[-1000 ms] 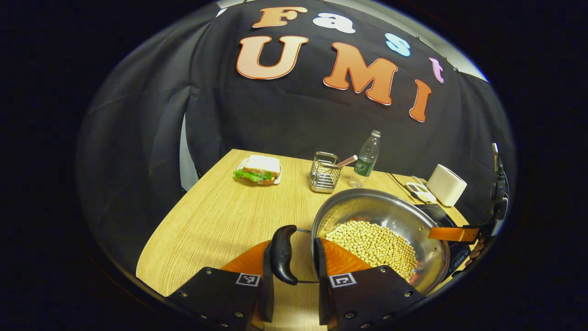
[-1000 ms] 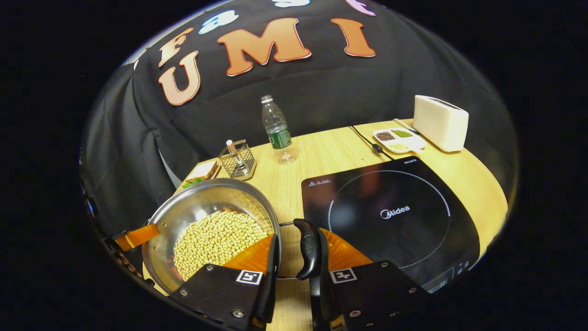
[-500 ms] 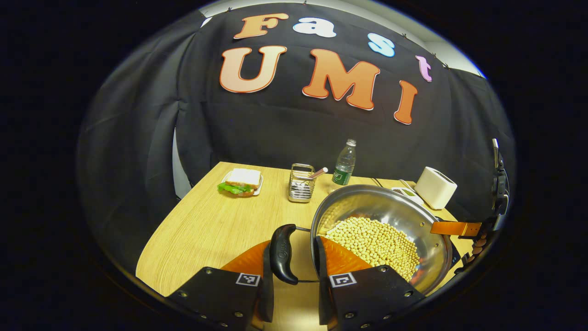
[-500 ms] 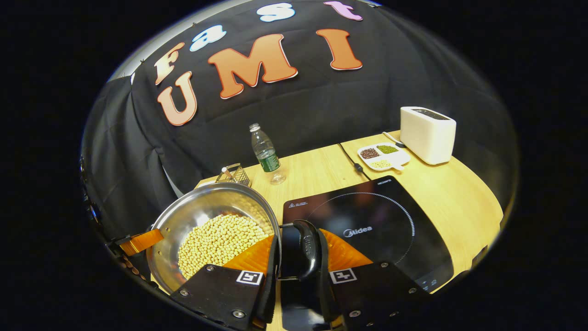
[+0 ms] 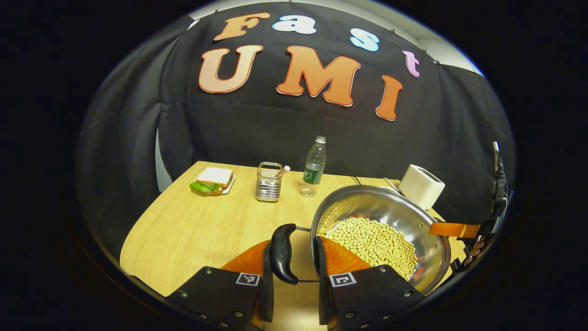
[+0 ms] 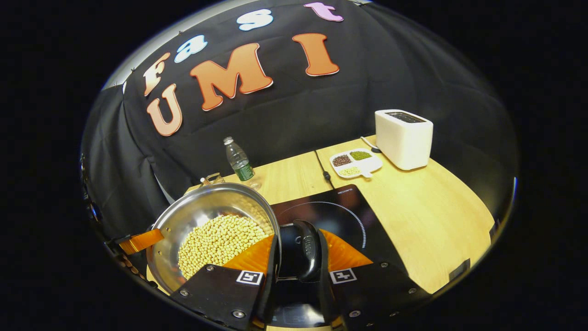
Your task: First push the handle of the pot to place it horizontally, then grasp the pot with both hands and set it on the induction cooktop.
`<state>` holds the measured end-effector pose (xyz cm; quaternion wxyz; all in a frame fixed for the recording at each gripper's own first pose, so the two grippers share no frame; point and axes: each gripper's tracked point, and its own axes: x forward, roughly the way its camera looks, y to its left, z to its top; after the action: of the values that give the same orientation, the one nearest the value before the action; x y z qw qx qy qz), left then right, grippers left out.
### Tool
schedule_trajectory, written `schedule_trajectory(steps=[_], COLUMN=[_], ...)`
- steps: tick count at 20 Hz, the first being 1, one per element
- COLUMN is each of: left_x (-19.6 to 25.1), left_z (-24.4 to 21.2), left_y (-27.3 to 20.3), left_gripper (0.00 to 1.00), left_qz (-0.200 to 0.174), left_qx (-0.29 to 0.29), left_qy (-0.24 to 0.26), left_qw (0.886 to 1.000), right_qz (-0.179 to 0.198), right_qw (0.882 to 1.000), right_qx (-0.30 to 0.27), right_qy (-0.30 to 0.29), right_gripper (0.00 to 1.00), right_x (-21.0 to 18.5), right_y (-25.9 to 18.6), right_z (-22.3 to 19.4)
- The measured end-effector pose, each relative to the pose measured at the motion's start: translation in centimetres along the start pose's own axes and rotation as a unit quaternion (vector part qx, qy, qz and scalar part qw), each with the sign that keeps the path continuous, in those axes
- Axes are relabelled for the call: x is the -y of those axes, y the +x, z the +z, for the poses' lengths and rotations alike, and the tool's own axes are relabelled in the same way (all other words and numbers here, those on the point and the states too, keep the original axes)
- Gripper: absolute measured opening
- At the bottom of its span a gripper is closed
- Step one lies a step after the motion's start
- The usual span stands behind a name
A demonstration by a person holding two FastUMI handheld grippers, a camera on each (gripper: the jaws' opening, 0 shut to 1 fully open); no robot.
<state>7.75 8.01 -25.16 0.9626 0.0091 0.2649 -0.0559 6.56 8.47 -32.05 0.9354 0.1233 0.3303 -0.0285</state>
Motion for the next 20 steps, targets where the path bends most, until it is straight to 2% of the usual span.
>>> schedule_trajectory(steps=[20], left_x=[13.8], left_z=[-3.6], left_y=[6.3], left_gripper=[0.4], left_qz=[-0.045], left_qx=[-0.049], left_qy=[0.032], left_qw=[0.997], right_qz=[-0.051], right_qw=[0.998], right_qx=[-0.015], right_qy=[0.04], right_gripper=[0.39], right_x=[14.1], right_y=[0.9], right_z=[0.4])
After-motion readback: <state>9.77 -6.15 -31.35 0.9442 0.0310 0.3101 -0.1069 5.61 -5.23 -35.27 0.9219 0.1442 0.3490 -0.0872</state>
